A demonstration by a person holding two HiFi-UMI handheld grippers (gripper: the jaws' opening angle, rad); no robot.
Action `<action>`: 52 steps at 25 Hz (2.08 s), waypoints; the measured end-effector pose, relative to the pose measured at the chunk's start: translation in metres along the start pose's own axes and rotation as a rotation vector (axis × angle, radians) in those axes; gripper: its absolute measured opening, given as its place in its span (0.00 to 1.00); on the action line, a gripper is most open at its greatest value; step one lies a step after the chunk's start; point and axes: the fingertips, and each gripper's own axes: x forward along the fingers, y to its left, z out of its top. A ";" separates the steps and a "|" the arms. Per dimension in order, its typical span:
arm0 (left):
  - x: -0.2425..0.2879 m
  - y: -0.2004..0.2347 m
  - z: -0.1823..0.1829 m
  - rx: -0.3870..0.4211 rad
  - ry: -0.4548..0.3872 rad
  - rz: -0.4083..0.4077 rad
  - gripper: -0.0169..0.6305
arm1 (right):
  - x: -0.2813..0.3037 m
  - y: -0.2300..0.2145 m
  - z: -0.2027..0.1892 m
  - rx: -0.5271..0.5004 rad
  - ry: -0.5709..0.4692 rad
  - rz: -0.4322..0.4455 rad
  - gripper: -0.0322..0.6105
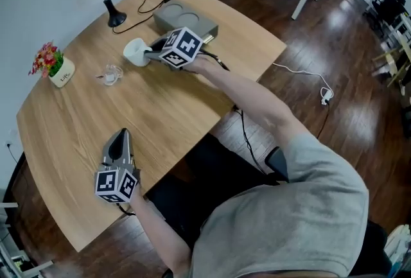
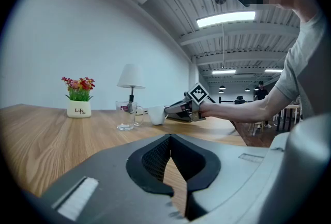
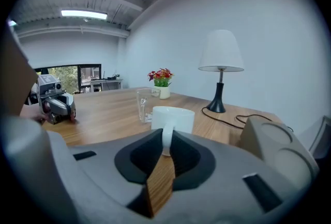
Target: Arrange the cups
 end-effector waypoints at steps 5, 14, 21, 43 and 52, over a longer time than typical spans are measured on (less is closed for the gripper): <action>0.005 0.000 0.003 0.007 -0.005 -0.008 0.03 | -0.031 -0.005 -0.023 0.015 0.024 -0.029 0.14; 0.004 0.002 0.002 0.001 -0.004 -0.004 0.03 | -0.038 -0.001 -0.045 -0.142 0.098 -0.142 0.17; 0.004 0.002 0.002 0.002 -0.002 -0.006 0.03 | -0.049 -0.009 -0.034 -0.128 0.061 -0.200 0.26; 0.002 0.002 0.001 0.003 -0.001 -0.002 0.03 | -0.079 -0.022 0.007 -0.033 -0.097 -0.158 0.15; 0.003 0.000 0.000 0.002 0.002 -0.002 0.03 | -0.122 -0.189 0.027 0.114 -0.045 -0.380 0.15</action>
